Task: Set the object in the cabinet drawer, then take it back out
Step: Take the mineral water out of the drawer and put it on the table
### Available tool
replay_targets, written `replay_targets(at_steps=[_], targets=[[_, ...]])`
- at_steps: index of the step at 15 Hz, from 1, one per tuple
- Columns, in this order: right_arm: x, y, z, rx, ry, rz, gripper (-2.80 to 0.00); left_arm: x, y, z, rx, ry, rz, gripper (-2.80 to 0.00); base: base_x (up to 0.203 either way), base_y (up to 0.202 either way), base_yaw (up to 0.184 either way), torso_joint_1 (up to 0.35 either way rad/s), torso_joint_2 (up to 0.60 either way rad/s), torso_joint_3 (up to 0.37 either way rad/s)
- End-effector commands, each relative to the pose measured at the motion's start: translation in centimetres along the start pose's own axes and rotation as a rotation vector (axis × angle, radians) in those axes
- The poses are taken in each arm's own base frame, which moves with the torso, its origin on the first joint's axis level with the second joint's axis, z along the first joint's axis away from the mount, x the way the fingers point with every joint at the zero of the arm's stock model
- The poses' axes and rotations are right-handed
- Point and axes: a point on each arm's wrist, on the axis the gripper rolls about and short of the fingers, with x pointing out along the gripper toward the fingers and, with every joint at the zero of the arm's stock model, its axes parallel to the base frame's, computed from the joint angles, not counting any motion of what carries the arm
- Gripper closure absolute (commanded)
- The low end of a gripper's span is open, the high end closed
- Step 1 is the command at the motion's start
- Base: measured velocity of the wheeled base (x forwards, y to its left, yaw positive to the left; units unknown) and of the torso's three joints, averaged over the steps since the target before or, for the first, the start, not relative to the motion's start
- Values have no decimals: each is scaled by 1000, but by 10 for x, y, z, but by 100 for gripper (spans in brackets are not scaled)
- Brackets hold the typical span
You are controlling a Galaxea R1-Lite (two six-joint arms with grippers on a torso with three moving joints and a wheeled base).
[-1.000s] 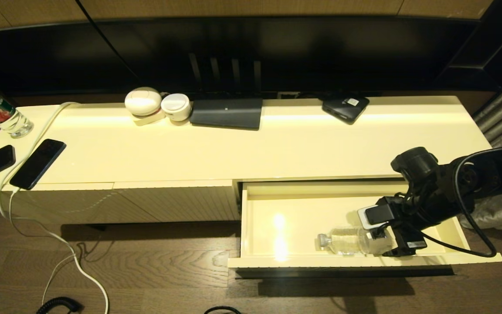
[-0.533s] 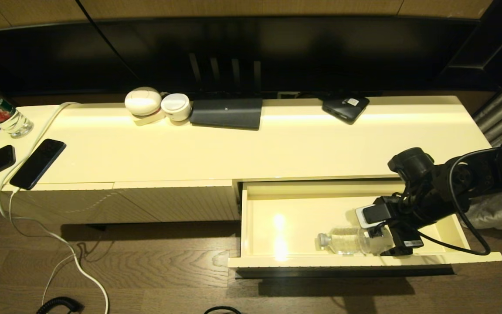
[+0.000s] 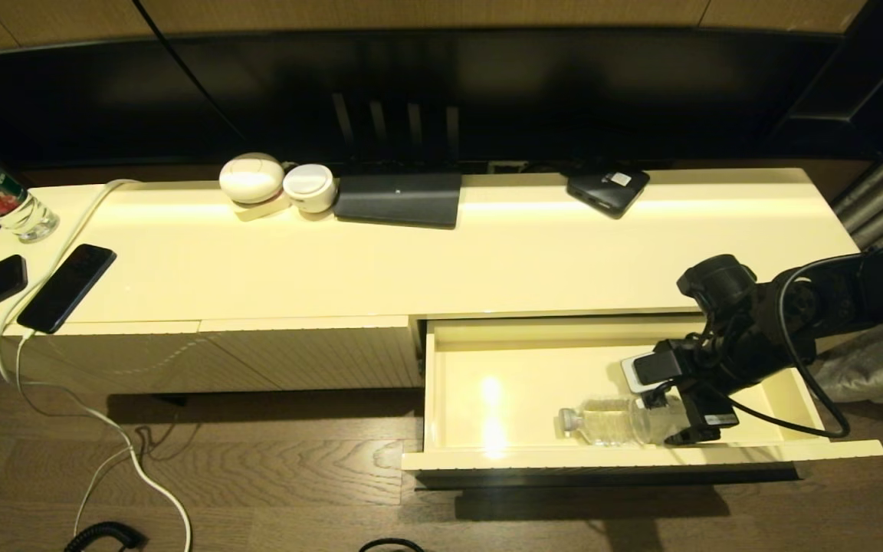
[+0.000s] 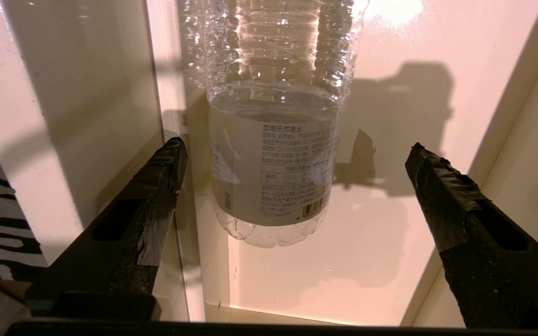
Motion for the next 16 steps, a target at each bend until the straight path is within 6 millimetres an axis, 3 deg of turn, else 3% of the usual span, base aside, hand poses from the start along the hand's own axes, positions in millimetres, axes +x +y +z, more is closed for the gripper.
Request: replay_targets(at_steps=[1,12,16], targets=[[3,-3,0,-9,2,17,-280,0,0,0,0,1,1,0,0,0,0,0,0,0],[19,-21,11,-23,3,61,-280,0,0,-1,0,2,0,0,0,0,0,0,0,0],[25,-19,15,-29,2,91,-280,0,0,0,0,1,0,0,0,0,0,0,0,0]])
